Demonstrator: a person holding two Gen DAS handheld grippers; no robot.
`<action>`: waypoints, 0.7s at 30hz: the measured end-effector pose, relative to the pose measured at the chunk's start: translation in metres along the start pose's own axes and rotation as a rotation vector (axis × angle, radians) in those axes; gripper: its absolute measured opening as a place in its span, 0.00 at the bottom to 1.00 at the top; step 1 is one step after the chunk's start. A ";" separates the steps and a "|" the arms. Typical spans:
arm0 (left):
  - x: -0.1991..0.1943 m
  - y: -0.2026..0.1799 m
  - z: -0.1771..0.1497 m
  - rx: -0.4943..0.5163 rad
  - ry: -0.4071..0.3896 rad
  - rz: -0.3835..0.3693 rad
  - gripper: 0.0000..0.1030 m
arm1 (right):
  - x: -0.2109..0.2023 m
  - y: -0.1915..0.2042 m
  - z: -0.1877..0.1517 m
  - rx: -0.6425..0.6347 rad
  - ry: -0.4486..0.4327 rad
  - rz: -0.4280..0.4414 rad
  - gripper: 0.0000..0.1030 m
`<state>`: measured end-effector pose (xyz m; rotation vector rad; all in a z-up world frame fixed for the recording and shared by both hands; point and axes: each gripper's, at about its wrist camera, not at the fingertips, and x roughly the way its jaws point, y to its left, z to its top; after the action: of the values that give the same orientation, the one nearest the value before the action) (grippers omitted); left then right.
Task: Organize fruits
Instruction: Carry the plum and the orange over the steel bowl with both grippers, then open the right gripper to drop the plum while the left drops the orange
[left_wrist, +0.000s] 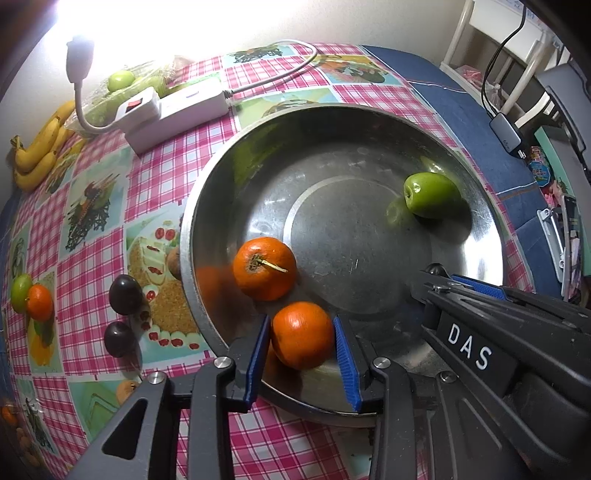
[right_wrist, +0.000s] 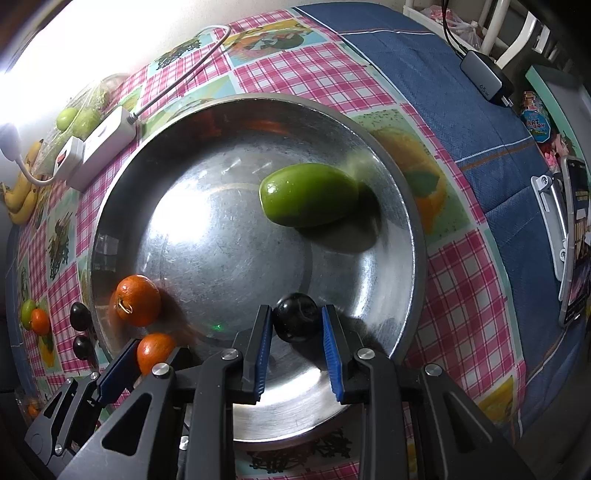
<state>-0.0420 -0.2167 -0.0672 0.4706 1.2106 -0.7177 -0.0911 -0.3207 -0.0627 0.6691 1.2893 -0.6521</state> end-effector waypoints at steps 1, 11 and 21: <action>0.000 0.000 0.000 0.000 -0.001 0.000 0.42 | 0.000 0.000 0.000 0.001 0.001 0.002 0.28; -0.007 0.001 0.002 -0.002 -0.013 -0.012 0.45 | -0.004 -0.001 0.002 0.005 -0.008 -0.004 0.36; -0.033 0.012 0.007 -0.032 -0.063 -0.013 0.45 | -0.039 -0.004 0.006 0.021 -0.108 0.009 0.39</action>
<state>-0.0350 -0.2052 -0.0344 0.4113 1.1655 -0.7185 -0.0965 -0.3257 -0.0242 0.6481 1.1803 -0.6864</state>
